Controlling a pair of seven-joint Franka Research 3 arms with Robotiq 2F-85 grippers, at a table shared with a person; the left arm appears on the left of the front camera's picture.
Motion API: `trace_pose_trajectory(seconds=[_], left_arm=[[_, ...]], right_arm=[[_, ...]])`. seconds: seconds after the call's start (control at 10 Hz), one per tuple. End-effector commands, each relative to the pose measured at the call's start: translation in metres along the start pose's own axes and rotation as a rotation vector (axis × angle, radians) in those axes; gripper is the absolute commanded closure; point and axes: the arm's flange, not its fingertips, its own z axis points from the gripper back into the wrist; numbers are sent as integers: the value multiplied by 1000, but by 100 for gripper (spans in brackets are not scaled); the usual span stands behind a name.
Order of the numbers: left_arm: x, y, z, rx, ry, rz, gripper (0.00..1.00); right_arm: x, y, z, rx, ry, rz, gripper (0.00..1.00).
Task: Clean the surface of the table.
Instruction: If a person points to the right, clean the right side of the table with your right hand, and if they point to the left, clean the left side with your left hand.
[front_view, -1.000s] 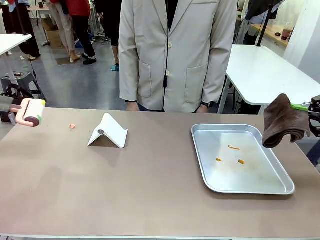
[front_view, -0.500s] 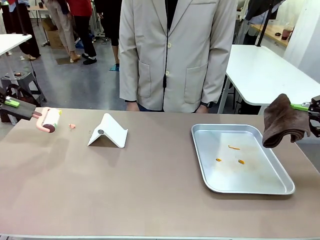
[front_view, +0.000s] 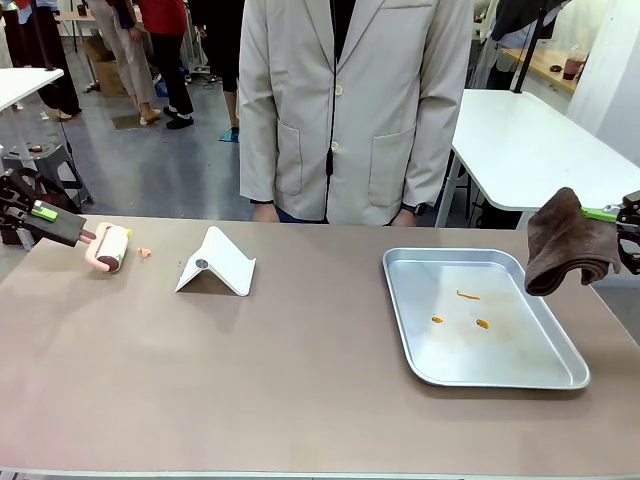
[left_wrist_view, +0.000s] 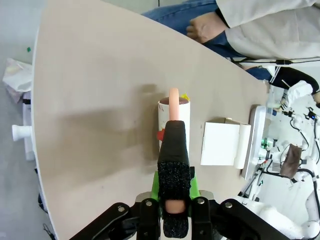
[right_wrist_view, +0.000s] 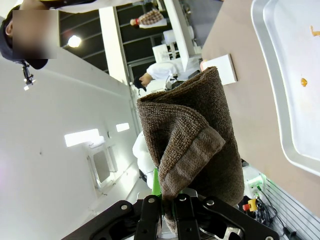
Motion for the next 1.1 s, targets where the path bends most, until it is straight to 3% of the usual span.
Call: trace_pose_trajectory(seconds=[0.0, 0.5, 1.0], left_arm=[[7, -2, 1, 15, 6, 37, 78], [20, 2, -22, 52, 86, 121, 78], [20, -26, -60, 61, 130, 111, 78]], right_arm=[[1, 5, 0, 25, -6, 4, 100], [1, 5, 0, 25, -6, 4, 100], [1, 5, 0, 25, -6, 4, 100]])
